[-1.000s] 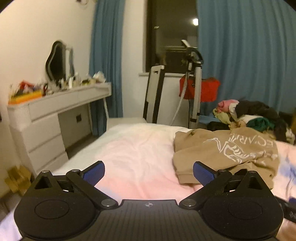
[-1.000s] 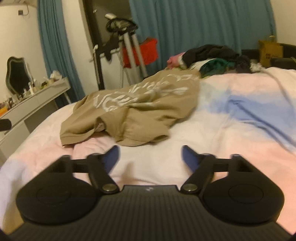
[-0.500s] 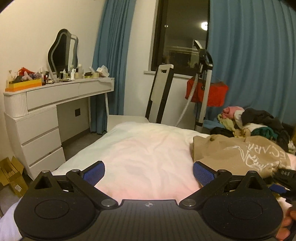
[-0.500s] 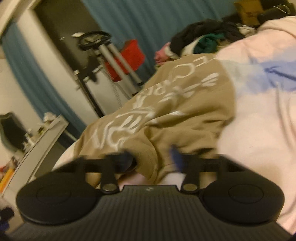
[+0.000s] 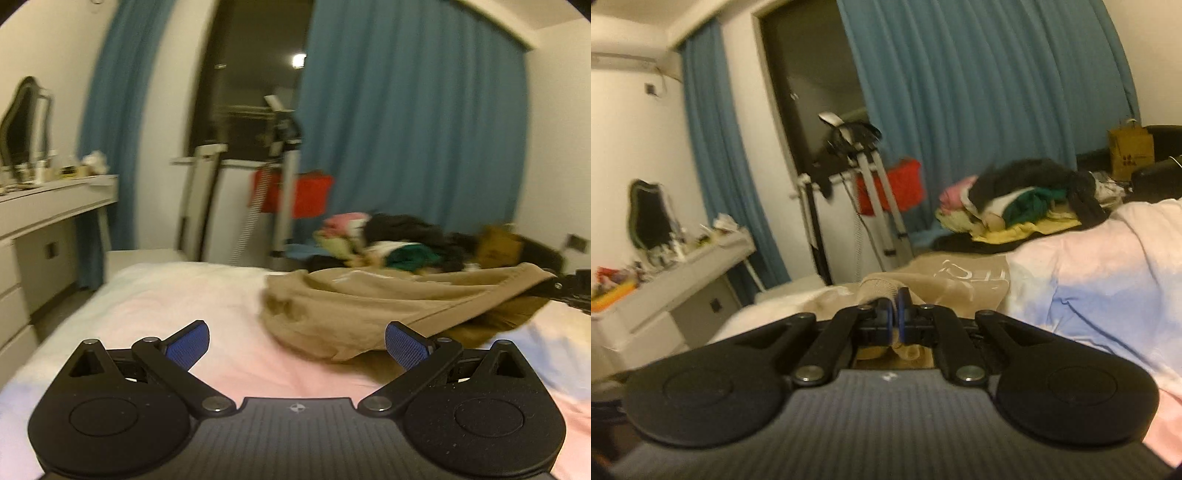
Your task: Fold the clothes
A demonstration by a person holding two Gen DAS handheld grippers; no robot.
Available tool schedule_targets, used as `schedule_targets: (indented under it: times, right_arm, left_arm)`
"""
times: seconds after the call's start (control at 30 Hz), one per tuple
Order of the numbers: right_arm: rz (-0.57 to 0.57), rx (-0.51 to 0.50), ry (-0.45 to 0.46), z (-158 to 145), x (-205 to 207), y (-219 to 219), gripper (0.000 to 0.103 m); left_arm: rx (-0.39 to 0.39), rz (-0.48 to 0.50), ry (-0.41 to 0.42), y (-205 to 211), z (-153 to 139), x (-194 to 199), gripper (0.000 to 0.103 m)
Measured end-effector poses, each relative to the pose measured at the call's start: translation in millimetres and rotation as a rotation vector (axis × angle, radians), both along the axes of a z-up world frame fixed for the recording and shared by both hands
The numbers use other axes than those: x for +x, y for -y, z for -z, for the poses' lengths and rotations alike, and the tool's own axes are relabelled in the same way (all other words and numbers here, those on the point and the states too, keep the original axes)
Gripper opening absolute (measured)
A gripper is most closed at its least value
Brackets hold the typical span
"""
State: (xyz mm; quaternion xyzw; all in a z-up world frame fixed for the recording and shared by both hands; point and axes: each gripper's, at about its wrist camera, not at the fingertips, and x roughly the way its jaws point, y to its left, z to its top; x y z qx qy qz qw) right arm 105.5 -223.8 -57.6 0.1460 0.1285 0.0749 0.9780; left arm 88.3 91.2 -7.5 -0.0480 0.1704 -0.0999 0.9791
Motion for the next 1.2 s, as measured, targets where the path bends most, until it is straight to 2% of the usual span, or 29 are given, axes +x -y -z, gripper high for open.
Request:
schedule_targets:
  times: [0.1, 0.27, 0.33, 0.43, 0.57, 0.63, 0.73, 0.83, 0.9, 0.97, 1.07, 1.17, 1.2]
  right_arm:
    - [-0.042, -0.010, 0.028, -4.8, -36.5, 7.8, 0.006]
    - [-0.091, 0.043, 0.118, -8.0, -81.0, 23.8, 0.006]
    - [-0.111, 0.068, 0.150, -5.0, -96.1, 31.5, 0.006]
    - [-0.115, 0.106, 0.153, 4.4, -103.8, 42.4, 0.006]
    - [-0.103, 0.191, 0.092, 20.8, -92.2, 60.4, 0.006]
    - [-0.092, 0.179, 0.068, 26.4, -84.9, 63.4, 0.006]
    - [-0.081, 0.159, 0.024, 36.9, -74.3, 64.4, 0.006]
    - [-0.071, 0.092, -0.085, 49.6, -56.5, 56.2, 0.007]
    - [-0.066, 0.070, -0.154, 58.8, -46.4, 50.8, 0.007]
    - [-0.069, 0.101, -0.182, 66.7, -42.6, 49.6, 0.007]
    - [-0.063, 0.110, -0.139, 63.3, -45.9, 48.2, 0.007]
    - [-0.064, 0.096, -0.034, 53.3, -55.3, 46.3, 0.007]
    - [-0.068, 0.094, 0.004, 49.9, -59.1, 46.7, 0.007]
  left_arm:
    - [0.024, 0.083, 0.028, 26.4, -2.8, -21.1, 0.102]
    - [0.180, 0.207, 0.113, 80.9, 2.6, -60.0, 0.102]
    - [0.219, 0.223, 0.137, 100.1, 12.0, -70.8, 0.102]
    - [0.295, 0.161, 0.148, 130.6, 33.0, -74.5, 0.102]
    - [0.380, 0.085, 0.179, 163.0, 59.6, -61.4, 0.102]
    - [0.375, 0.047, 0.200, 171.2, 67.6, -51.2, 0.102]
    - [0.326, -0.009, 0.218, 178.2, 72.5, -33.4, 0.102]
    - [0.236, -0.089, 0.246, 164.7, 75.1, -22.0, 0.102]
    - [0.230, -0.111, 0.200, 157.9, 80.9, -11.2, 0.102]
    - [0.233, -0.128, 0.144, 151.6, 87.5, 0.2, 0.102]
    - [0.265, -0.126, 0.082, 149.7, 98.1, 13.7, 0.101]
    - [0.318, -0.105, 0.036, 153.5, 109.2, 24.4, 0.101]
    - [0.344, -0.129, 0.037, 154.0, 112.4, 25.4, 0.102]
